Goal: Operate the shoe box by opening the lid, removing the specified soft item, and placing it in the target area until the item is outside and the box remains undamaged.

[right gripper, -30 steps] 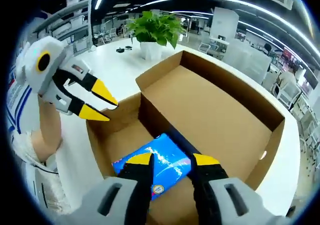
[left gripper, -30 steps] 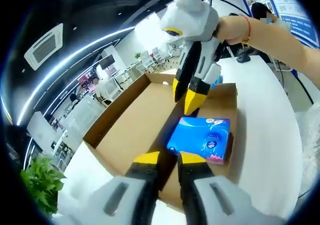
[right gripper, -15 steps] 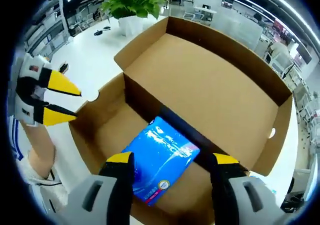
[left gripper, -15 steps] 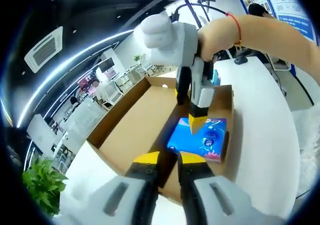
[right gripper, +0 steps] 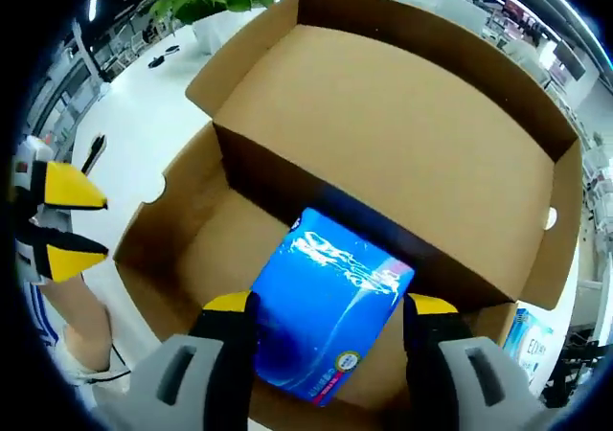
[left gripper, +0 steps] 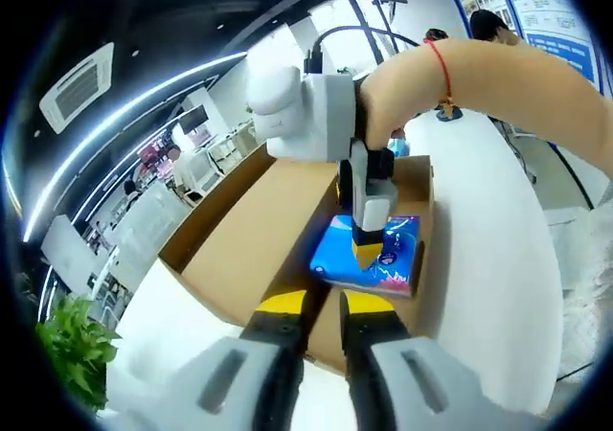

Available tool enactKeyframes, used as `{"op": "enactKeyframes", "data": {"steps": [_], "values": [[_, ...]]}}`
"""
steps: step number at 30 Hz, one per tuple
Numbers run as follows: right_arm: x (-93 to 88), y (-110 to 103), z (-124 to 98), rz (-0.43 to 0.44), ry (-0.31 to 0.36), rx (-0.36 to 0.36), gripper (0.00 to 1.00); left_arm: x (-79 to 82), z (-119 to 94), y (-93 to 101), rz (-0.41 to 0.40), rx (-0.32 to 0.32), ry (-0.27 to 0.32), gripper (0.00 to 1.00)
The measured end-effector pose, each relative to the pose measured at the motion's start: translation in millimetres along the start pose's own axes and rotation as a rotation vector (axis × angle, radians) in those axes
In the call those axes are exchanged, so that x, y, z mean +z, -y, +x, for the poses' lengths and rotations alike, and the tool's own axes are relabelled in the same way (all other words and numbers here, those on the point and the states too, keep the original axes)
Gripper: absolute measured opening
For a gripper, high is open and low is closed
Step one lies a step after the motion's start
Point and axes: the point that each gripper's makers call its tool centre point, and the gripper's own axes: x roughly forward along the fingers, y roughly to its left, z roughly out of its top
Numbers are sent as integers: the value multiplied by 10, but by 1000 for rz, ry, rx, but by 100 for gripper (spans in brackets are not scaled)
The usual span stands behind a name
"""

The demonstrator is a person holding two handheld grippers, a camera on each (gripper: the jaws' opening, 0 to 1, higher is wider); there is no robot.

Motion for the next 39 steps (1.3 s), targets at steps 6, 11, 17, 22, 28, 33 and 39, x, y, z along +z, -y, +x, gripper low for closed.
{"op": "enactKeyframes", "data": {"steps": [6, 11, 17, 22, 28, 33, 39], "values": [[-59, -75, 81, 41, -28, 19, 71, 67, -37, 13, 1, -9, 39, 13], [-87, -38, 169, 89, -49, -5, 74, 87, -38, 25, -1, -17, 55, 13], [-106, 1, 259, 148, -67, -28, 76, 95, -8, 43, -5, -27, 57, 13], [-110, 30, 331, 184, -83, -41, 78, 44, 37, 63, -14, -42, 36, 12], [-125, 60, 401, 220, -107, -49, 81, -78, 50, 51, -25, -40, -11, 12], [-145, 74, 468, 255, -124, -42, 83, -101, 62, 71, -19, -44, -28, 12], [-165, 73, 512, 297, -137, -27, 83, -146, 101, 102, -8, -59, -59, 12]]}}
